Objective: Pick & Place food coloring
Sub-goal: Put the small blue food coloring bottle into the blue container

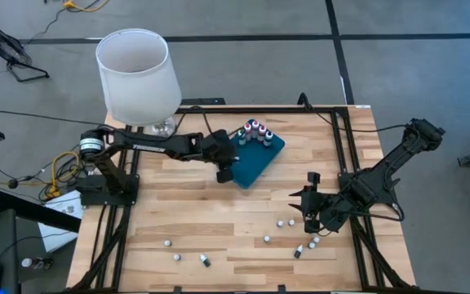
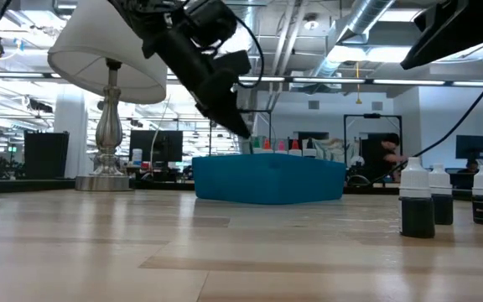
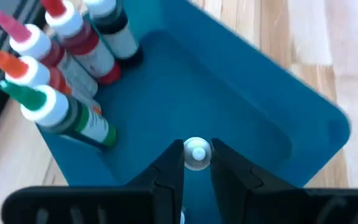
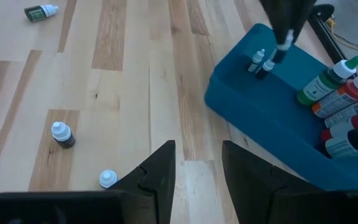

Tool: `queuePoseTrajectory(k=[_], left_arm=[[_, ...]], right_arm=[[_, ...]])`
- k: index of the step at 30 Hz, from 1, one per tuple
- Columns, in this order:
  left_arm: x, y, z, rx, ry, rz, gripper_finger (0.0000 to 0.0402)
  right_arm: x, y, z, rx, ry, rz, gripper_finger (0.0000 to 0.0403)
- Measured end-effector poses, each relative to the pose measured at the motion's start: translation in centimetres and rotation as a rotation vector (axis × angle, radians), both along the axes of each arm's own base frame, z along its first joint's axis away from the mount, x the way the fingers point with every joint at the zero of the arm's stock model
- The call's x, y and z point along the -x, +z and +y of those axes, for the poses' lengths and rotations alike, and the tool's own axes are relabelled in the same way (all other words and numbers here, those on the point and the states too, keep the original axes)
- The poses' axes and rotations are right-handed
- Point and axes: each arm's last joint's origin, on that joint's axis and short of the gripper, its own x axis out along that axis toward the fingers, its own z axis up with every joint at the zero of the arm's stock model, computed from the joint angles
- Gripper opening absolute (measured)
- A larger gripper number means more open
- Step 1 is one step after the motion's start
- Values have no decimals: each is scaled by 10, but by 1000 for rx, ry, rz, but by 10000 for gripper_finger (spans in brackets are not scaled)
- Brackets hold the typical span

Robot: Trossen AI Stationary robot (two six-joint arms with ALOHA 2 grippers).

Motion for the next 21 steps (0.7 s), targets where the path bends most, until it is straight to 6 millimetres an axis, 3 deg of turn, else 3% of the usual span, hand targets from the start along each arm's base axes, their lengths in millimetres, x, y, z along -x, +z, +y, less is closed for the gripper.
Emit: queuePoseTrajectory(k=[21], left_arm=[[-8, -38, 3, 53, 26, 114, 55]], right_arm=[[0, -1, 0, 2, 0, 3, 121]])
